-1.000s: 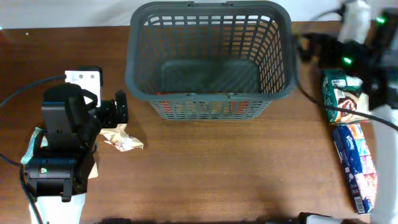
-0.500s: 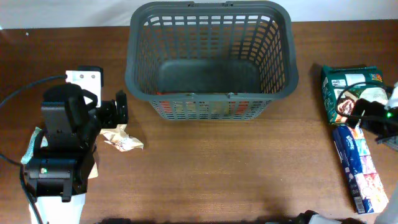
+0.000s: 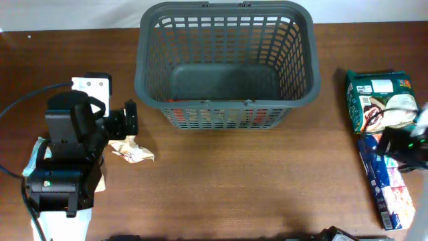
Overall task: Pack container
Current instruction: 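Lower right gripper onto the blue Kleenex multipack and grasp it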
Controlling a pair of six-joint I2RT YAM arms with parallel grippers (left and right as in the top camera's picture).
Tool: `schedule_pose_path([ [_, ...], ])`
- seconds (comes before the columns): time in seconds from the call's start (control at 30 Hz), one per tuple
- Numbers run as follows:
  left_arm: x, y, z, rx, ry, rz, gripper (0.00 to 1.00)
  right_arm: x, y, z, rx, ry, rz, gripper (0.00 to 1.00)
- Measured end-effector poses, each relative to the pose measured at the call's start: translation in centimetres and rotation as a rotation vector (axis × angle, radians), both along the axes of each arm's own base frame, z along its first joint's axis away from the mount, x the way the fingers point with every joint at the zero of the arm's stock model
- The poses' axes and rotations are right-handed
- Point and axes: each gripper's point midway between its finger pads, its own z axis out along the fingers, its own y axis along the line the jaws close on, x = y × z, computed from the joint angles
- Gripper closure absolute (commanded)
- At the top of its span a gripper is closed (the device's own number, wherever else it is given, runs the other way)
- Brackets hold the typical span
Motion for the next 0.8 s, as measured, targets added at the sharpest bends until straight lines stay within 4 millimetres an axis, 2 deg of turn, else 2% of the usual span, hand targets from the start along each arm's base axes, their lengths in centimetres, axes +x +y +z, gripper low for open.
schedule_pose_path([
  [0.1,0.0,0.0,0.0,0.000,0.000,0.000,0.01,-1.2,1.6,-4.3,0.084,0.112,0.114,0.01],
  [0.2,0.0,0.0,0.0,0.002,0.001,-0.001,0.01,-2.3,2.7,-6.6,0.129,0.185,0.216,0.01],
  [0.4,0.0,0.0,0.0,0.017,0.002,-0.013,0.01,-3.1,2.5,-8.6,0.100,0.261,0.384,0.01],
  [0.63,-0.4,0.0,-0.5,0.040,0.030,-0.028,0.01,-2.2,1.2,-10.8,0.062,0.310,0.473,0.01],
  [0.8,-0.7,0.2,-1.0,0.048,0.054,-0.023,0.01,-1.7,-0.2,-11.6,0.021,0.344,0.493,0.01],
])
